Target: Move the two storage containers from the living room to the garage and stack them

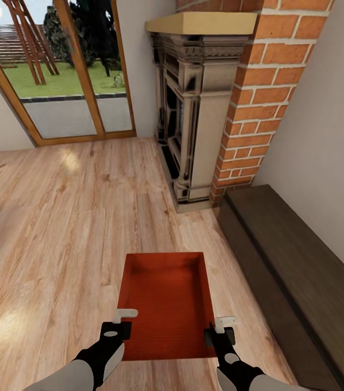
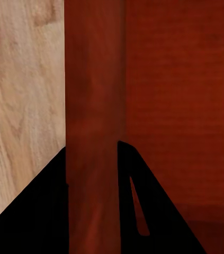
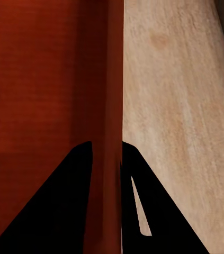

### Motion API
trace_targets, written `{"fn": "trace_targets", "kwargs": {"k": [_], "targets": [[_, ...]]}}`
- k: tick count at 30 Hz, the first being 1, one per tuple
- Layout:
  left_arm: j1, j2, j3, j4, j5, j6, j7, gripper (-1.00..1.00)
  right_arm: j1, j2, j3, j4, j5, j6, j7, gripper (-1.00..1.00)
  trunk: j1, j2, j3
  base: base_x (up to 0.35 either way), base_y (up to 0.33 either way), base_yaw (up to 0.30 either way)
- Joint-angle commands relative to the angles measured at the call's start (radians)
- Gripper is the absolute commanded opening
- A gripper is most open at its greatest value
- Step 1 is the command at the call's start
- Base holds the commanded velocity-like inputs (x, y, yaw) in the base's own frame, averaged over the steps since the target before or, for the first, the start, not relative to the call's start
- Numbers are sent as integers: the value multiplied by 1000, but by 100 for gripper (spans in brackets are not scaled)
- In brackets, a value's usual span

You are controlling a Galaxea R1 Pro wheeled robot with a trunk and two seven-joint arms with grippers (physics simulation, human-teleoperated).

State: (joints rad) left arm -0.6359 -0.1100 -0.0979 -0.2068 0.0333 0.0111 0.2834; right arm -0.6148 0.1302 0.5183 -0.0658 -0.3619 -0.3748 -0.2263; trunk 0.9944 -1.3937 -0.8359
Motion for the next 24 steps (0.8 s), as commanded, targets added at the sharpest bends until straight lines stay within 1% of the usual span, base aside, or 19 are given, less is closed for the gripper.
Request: {"fn": "trace_targets", "kwargs": {"k": [1, 24], "targets": [[-1, -2, 1, -3, -6, 1, 3, -100, 0, 8, 23, 3, -12, 0, 4, -100, 0, 0, 1, 0, 0, 0], [-1, -2, 2, -3, -6, 1, 3, -100, 0, 6, 23, 3, -12, 0, 5, -100, 0, 0, 38, 0, 0, 0]]}}
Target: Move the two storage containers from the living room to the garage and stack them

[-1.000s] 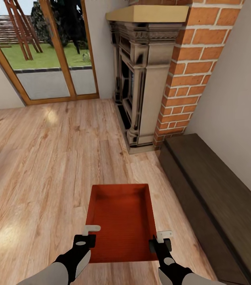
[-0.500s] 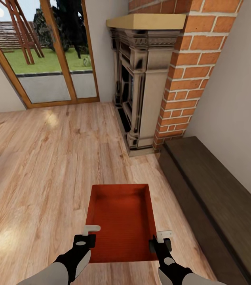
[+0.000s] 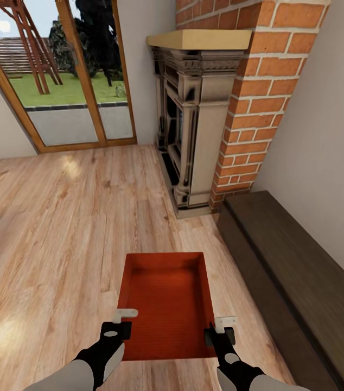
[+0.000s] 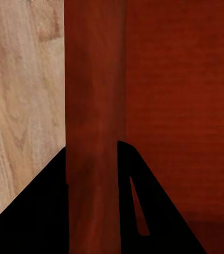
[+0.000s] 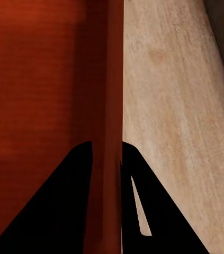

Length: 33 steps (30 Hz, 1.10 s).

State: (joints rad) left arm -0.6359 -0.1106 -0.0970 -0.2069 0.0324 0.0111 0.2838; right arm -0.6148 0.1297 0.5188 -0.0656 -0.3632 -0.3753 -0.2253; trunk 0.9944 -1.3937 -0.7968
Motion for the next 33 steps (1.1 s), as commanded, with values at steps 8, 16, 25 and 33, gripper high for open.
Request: {"fn": "trace_targets", "kwargs": {"k": [8, 16, 25, 33], "targets": [[-1, -1, 2, -3, -4, 1, 3, -100, 0, 7, 23, 3, -11, 1, 4, -100, 0, 0, 12, 0, 0, 0], [-1, -1, 1, -2, -5, 1, 0, -100, 0, 7, 23, 3, -11, 1, 4, -100, 0, 0, 25, 0, 0, 0], [-1, -1, 0, -2, -4, 1, -3, -100, 0, 5, 23, 3, -11, 1, 6, -100, 0, 0, 40, 0, 0, 0], [-1, -1, 0, 0, -5, 2, -2, -100, 0, 5, 23, 3, -11, 1, 6, -100, 0, 0, 53, 0, 0, 0]]}}
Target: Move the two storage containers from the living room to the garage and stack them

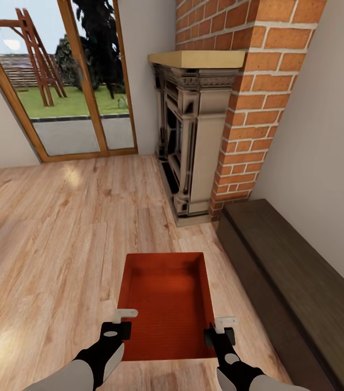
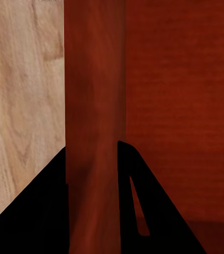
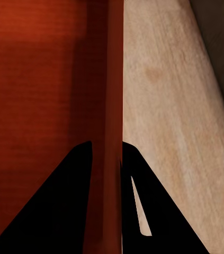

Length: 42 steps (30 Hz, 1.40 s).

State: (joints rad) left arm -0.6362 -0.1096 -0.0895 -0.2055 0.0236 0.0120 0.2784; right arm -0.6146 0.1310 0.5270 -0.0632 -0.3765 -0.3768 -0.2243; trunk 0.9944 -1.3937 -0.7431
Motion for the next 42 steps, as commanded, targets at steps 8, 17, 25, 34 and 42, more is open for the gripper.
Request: {"fn": "trace_targets", "kwargs": {"k": [8, 17, 25, 34, 42], "targets": [[0, -2, -7, -2, 5, 2, 7, -100, -1, 4, 15, 0, 2, 2, 5, -100, 0, 0, 12, 0, 0, 0], [0, -3, -7, -1, 5, 2, 8, -100, -1, 4, 15, 0, 2, 2, 5, -100, 0, 0, 27, 0, 0, 0], [0, -4, -7, 0, 6, 2, 8, -100, -1, 4, 15, 0, 2, 2, 5, -100, 0, 0, 40, 0, 0, 0], [0, -4, -7, 0, 6, 2, 8, -100, -1, 4, 15, 0, 2, 2, 5, -100, 0, 0, 55, 0, 0, 0], [0, -2, -7, 0, 6, 2, 8, -100, -1, 3, 14, 0, 2, 2, 6, -100, 0, 0, 68, 0, 0, 0]]}}
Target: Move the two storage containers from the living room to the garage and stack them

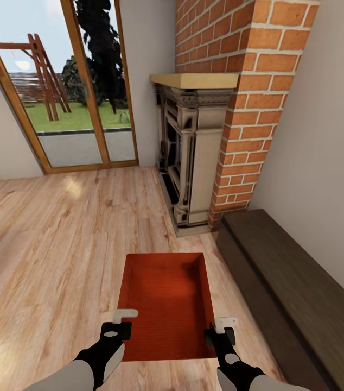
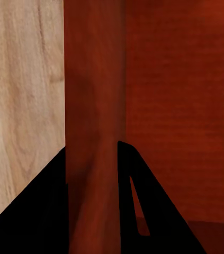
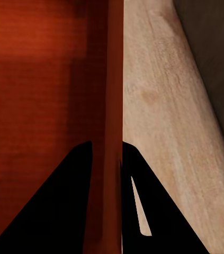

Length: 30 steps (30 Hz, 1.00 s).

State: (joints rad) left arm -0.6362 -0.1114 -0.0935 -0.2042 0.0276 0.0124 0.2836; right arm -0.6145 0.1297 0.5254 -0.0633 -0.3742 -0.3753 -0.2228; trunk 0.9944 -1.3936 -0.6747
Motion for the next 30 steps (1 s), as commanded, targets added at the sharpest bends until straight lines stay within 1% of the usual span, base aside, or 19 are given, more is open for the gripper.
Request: {"fn": "trace_targets", "kwargs": {"k": [1, 30], "targets": [[0, -1, -3, -1, 2, 1, 3, -100, -1, 4, 15, 0, 0, 1, 5, -100, 0, 0, 1, 0, 0, 0], [0, -2, -2, -1, 2, 1, 3, -100, -1, 5, 16, 0, 0, 1, 5, -100, 0, 0, 48, 0, 0, 0]]}}
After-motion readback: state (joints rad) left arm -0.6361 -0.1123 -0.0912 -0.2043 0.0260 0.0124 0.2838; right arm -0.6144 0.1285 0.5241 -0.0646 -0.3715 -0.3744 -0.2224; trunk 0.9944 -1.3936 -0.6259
